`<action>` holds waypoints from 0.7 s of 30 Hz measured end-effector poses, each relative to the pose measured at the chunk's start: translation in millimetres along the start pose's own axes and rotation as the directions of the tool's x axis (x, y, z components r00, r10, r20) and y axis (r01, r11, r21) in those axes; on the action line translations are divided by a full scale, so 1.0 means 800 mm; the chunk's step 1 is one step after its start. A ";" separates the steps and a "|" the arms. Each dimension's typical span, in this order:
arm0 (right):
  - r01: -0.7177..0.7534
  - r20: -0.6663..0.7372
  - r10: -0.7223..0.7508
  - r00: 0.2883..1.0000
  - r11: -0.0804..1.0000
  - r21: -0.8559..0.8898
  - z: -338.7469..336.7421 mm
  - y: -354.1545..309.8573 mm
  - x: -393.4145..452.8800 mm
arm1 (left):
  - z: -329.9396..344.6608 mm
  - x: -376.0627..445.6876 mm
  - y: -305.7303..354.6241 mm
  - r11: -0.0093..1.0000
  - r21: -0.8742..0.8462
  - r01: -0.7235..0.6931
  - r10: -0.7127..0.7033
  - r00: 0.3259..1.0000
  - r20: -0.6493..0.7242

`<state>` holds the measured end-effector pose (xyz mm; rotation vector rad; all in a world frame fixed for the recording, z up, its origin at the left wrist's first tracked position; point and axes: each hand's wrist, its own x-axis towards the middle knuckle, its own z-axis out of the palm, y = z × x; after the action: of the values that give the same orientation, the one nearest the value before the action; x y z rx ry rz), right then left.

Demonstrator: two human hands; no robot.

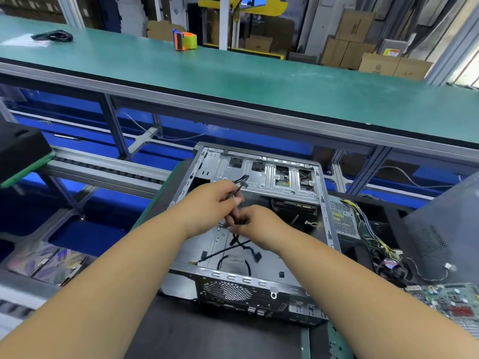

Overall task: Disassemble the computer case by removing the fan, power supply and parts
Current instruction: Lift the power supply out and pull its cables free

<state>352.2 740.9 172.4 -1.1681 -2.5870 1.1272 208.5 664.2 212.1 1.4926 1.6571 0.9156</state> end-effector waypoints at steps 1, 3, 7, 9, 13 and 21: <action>-0.009 -0.006 0.009 1.000 1.000 0.003 -0.001 -0.003 0.001 | 0.001 -0.001 0.001 0.998 -0.058 -0.014 0.015 1.000 0.010; -0.011 -0.050 0.012 0.999 1.000 0.017 -0.004 -0.009 0.004 | 0.003 -0.003 0.000 0.990 -0.137 -0.041 0.039 0.999 -0.015; -0.015 -0.151 0.066 0.986 0.948 0.317 -0.010 -0.012 0.009 | -0.001 -0.001 -0.014 0.989 -0.146 -0.031 -0.012 0.957 -0.288; -0.011 -0.159 0.104 0.982 0.869 0.496 -0.014 -0.011 0.008 | -0.006 0.005 -0.025 0.984 -0.159 0.080 -0.129 0.935 -0.330; 0.093 -0.206 0.076 0.976 0.707 0.701 -0.024 -0.008 0.004 | -0.003 0.017 -0.044 0.945 0.059 0.321 -0.311 0.941 -0.129; 0.255 -0.253 -0.045 0.966 0.296 0.921 -0.046 -0.007 -0.013 | 0.019 0.030 -0.040 0.973 0.205 0.110 -0.111 0.994 -0.006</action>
<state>369.3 753.0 205.3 -0.6004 -1.2646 1.9310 204.2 686.2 175.5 1.5172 1.8571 0.6968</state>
